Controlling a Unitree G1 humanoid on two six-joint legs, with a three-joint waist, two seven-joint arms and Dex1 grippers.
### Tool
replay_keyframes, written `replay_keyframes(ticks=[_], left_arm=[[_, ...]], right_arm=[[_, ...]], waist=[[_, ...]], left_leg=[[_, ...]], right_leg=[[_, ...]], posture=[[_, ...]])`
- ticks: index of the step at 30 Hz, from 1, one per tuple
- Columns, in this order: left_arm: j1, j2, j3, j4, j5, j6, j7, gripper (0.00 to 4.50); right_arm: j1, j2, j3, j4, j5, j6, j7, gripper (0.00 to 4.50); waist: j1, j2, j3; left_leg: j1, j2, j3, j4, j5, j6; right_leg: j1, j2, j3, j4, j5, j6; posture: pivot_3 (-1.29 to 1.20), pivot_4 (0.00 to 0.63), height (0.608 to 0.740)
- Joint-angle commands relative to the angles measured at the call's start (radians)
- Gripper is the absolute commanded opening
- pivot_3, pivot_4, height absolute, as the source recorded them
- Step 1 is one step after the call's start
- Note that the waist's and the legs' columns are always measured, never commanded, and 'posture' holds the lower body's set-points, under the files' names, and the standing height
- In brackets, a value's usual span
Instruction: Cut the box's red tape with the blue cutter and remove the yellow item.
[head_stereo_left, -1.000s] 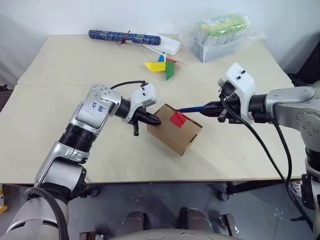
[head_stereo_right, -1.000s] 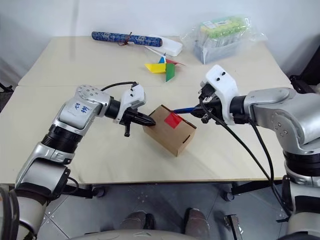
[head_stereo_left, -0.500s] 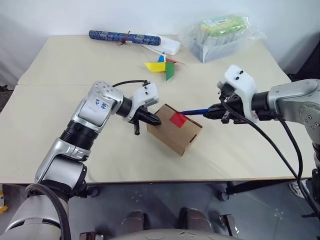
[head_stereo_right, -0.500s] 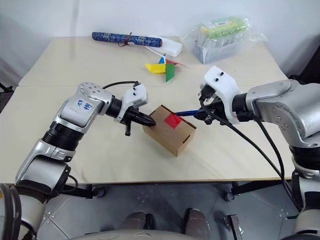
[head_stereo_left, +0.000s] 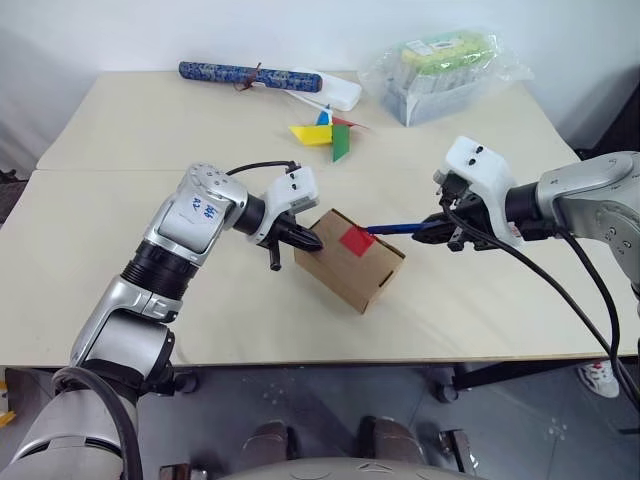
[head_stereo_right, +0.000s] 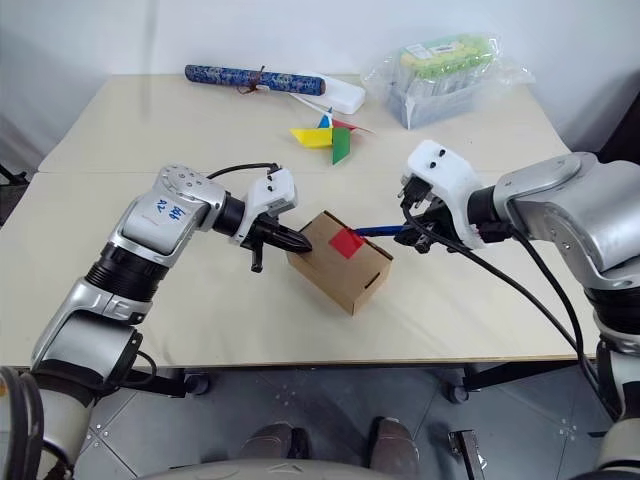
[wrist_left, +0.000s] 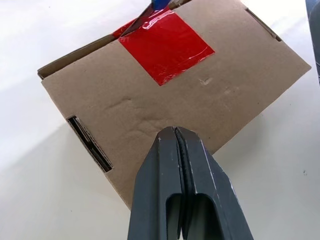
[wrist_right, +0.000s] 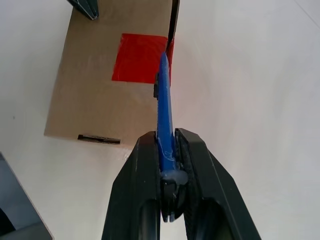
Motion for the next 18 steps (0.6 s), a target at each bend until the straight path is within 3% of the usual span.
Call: replay_keyframes(ticks=[1, 18], left_arm=[[0.02, -0.001, -0.039, 0.021, 0.038, 0.03, 0.014, 0.0], [0.019, -0.026, -0.044, 0.031, 0.046, 0.031, 0.034, 0.0]], right_arm=[[-0.014, -0.048, 0.028, -0.01, -0.003, -0.003, 0.053, 0.19], [-0.096, 0.069, 0.037, 0.063, -0.022, 0.087, 0.028, 0.19]], waist=[[0.0, 0.0, 0.0], [0.001, 0.0, 0.0]], left_leg=[[0.0, 0.0, 0.0, 0.0, 0.0, 0.0], [0.001, 0.0, -0.006, 0.001, 0.0, 0.0]], right_leg=[[0.0, 0.0, 0.0, 0.0, 0.0, 0.0], [0.002, -0.001, 0.0, 0.0, 0.0, 0.0]], posture=[[0.0, 0.15, 0.74], [0.0, 0.15, 0.74]])
